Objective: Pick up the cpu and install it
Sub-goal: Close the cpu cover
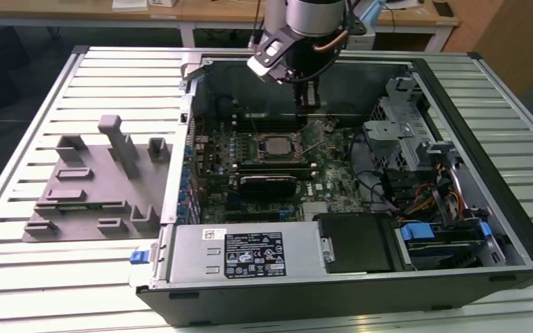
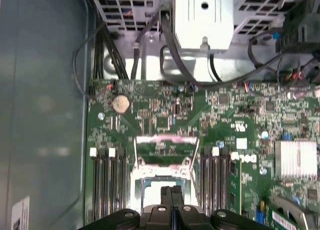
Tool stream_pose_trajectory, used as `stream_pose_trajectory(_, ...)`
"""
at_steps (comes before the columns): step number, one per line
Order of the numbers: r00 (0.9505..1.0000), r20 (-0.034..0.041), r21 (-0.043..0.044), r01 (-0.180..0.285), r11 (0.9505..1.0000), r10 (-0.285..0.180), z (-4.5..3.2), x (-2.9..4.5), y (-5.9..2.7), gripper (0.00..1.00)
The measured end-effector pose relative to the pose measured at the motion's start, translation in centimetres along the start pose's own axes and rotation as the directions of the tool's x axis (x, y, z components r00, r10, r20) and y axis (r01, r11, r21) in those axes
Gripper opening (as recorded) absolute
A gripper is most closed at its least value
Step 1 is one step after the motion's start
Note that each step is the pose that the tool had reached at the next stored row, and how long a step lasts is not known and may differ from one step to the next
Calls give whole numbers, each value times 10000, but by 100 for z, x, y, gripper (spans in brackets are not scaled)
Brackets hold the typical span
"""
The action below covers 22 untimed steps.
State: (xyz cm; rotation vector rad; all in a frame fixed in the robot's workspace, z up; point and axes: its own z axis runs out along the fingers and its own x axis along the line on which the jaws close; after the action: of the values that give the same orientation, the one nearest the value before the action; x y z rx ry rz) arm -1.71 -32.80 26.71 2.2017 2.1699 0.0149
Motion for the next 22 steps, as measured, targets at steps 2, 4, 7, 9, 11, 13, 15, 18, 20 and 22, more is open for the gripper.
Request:
stream_pose_trajectory(2, 10000, 0, 0, -1, 10000, 1, 2, 1, 57, 11)
stream_pose_trajectory(4, 10000, 0, 0, 0, 10000, 0, 5, 2, 117, 11)
stream_pose_trajectory(7, 10000, 1, 1, 0, 10000, 0, 8, 3, 211, 11)
stream_pose_trajectory(9, 10000, 3, 1, 0, 10000, 0, 10, 4, 269, 11)
stream_pose_trajectory(11, 10000, 0, 0, 0, 10000, 0, 14, 5, 326, 11)
stream_pose_trajectory(13, 10000, -1, 0, 0, 10000, 0, 17, 6, 383, 11)
stream_pose_trajectory(15, 10000, -1, 0, -1, 10000, 1, 19, 7, 435, 11)
stream_pose_trajectory(18, 10000, 1, 1, 0, 10000, 0, 23, 8, 514, 11)
stream_pose_trajectory(20, 10000, 0, 1, -1, 10000, 1, 27, 9, 555, 11)
stream_pose_trajectory(22, 10000, 1, 1, 0, 10000, 0, 42, 9, 570, 11)
